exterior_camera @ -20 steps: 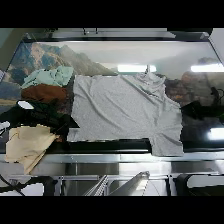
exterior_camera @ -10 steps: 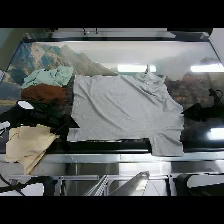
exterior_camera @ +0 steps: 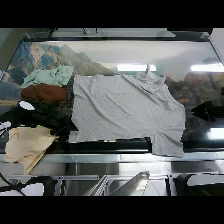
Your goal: Fold the shirts.
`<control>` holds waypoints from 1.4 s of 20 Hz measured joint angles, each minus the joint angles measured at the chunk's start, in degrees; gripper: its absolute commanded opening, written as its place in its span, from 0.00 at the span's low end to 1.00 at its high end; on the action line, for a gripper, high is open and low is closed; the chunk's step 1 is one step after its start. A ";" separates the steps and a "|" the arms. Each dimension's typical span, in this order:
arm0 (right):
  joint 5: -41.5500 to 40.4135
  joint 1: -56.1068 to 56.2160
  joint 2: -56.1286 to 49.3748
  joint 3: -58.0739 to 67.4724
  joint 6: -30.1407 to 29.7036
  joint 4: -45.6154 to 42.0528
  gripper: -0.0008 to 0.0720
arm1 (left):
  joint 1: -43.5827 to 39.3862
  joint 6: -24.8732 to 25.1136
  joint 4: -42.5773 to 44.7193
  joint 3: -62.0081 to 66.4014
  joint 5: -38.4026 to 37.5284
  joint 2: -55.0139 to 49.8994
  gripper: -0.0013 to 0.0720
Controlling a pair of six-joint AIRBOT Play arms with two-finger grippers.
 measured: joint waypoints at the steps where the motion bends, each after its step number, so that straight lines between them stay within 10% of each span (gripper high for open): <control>1: 0.39 -0.76 0.00 0.02 0.00 -0.20 0.51 | -0.33 0.11 0.00 0.00 -0.17 0.00 0.63; 15: 3.89 3.63 -2.75 -5.75 0.46 -4.20 0.51 | -5.42 0.55 0.81 -0.07 0.00 0.07 0.63; 20: 4.17 5.73 -3.30 -5.90 0.17 -4.66 0.51 | -5.46 1.22 1.33 -0.09 0.31 0.04 0.46; 22: 4.00 5.66 -3.37 -5.79 -0.07 -4.79 0.51 | -5.46 1.42 1.51 -0.11 0.52 0.00 0.12; 24: 3.65 5.55 -3.41 -5.73 -0.22 -4.83 0.50 | -5.46 1.49 1.84 -0.11 0.94 -0.02 0.06; 26: 2.21 5.55 -3.45 -5.64 -0.48 -5.29 0.03 | -5.49 1.64 1.51 -0.09 0.39 0.00 0.05; 28: 1.81 5.53 -3.52 -5.62 -0.48 -5.46 0.03 | -5.49 1.88 1.07 -0.07 0.20 0.02 0.05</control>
